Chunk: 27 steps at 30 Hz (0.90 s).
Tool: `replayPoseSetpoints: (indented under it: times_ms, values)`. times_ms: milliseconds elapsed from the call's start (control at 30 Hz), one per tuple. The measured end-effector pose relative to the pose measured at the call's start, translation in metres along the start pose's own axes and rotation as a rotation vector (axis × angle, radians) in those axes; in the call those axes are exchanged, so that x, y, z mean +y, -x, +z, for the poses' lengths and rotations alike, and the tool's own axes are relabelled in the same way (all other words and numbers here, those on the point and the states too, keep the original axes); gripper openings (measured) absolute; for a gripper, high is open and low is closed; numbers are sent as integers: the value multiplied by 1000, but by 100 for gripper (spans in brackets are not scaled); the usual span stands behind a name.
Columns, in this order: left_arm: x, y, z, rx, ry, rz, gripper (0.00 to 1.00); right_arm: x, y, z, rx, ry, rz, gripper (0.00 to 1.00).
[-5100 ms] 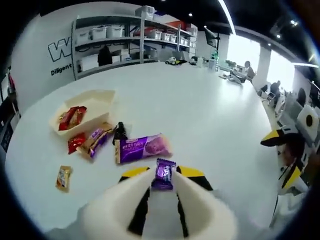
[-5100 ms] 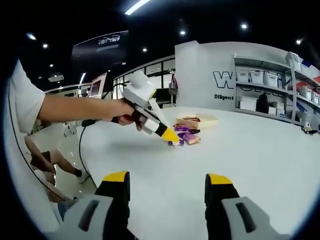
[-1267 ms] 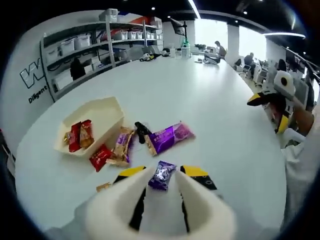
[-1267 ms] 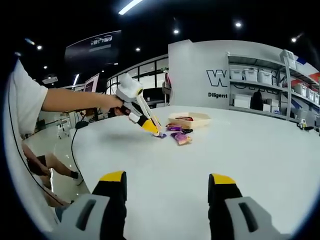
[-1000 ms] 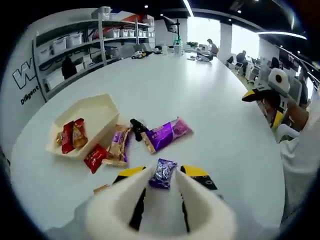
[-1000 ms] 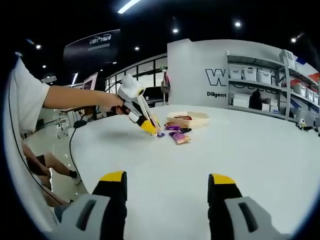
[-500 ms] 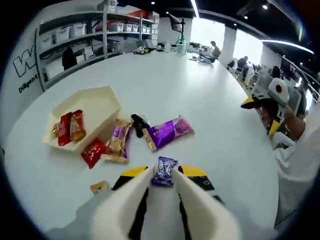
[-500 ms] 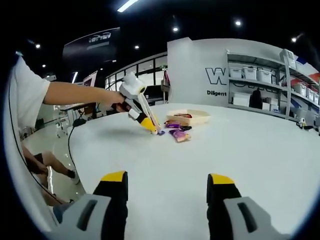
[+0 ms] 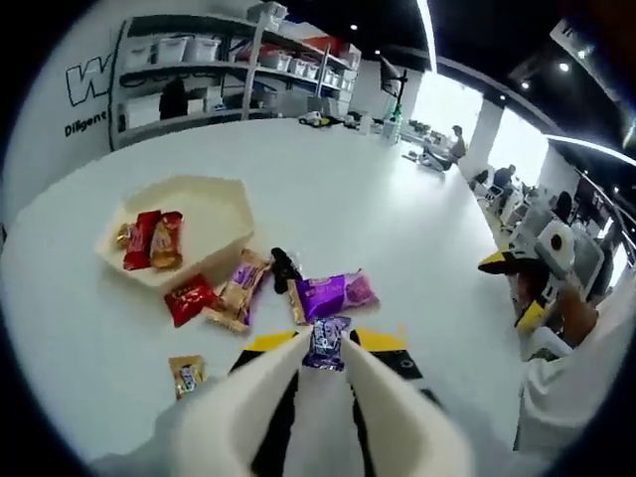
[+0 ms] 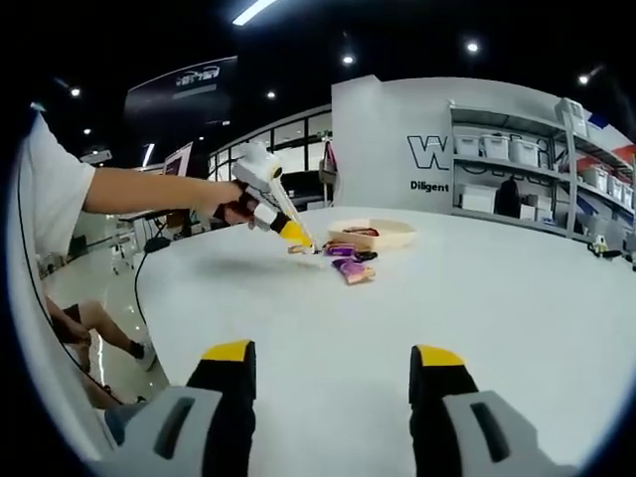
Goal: Place the target food into the container with the food tongs after gripping and lifting it, then release it inside without dropping or visibly crushing the food.
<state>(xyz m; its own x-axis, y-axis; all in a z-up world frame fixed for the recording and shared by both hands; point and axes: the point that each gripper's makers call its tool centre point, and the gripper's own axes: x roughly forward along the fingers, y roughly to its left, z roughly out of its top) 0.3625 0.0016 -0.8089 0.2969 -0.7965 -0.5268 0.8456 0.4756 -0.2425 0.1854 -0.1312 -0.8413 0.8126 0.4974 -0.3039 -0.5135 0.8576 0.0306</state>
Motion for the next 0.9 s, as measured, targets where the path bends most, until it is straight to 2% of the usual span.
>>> replayPoseSetpoints:
  times_ms: [33, 67, 100, 133, 200, 233, 267, 333, 400, 433, 500, 567, 633, 700, 767, 833, 867, 900]
  values:
    - [0, 2, 2, 11, -3, -2, 19, 0, 0, 0, 0, -1, 0, 59]
    - [2, 3, 9, -3, -8, 16, 19, -1, 0, 0, 0, -1, -1, 59]
    - [10, 4, 17, -22, -24, 57, 19, -1, -1, 0, -3, -2, 0, 59]
    - [11, 4, 21, -6, -6, 39, 19, 0, -1, 1, -5, -8, 5, 59]
    - [26, 5, 36, -38, -8, 94, 19, 1, -2, 4, -18, -19, 13, 60]
    - [29, 4, 40, -32, 1, 86, 19, 2, -2, 4, -18, -19, 15, 60]
    - [37, 3, 49, -59, -12, 118, 19, 2, -2, 5, -19, -17, 15, 60]
    - [43, -2, 54, -52, 15, 114, 19, 2, -3, 6, -24, -15, 17, 61]
    - [58, -9, 59, -41, -12, 169, 19, 1, -4, 8, -33, -23, 16, 63]
    - [63, -15, 61, -32, -3, 169, 19, 0, -5, 9, -43, -28, 17, 64]
    - [76, -18, 67, -34, -77, 226, 19, -2, -4, 10, -55, -40, 15, 65]
    - [82, -31, 70, -35, -9, 211, 19, -5, -3, 13, -86, -74, 18, 70]
    - [89, -39, 72, -26, -36, 230, 19, -5, -1, 14, -103, -111, 30, 78]
    - [98, -49, 71, -10, -14, 243, 19, -8, 1, 23, -167, -185, 39, 89]
    - [105, -57, 67, 7, 15, 252, 19, -13, 4, 28, -196, -240, 39, 98]
    - [115, -67, 56, 59, 68, 272, 19, -18, 7, 30, -202, -227, 34, 97]
    - [122, -71, 57, 53, 17, 292, 19, -21, 8, 30, -202, -209, 25, 96]
    - [122, -75, 56, 55, 26, 281, 19, -24, 8, 28, -190, -197, 15, 95]
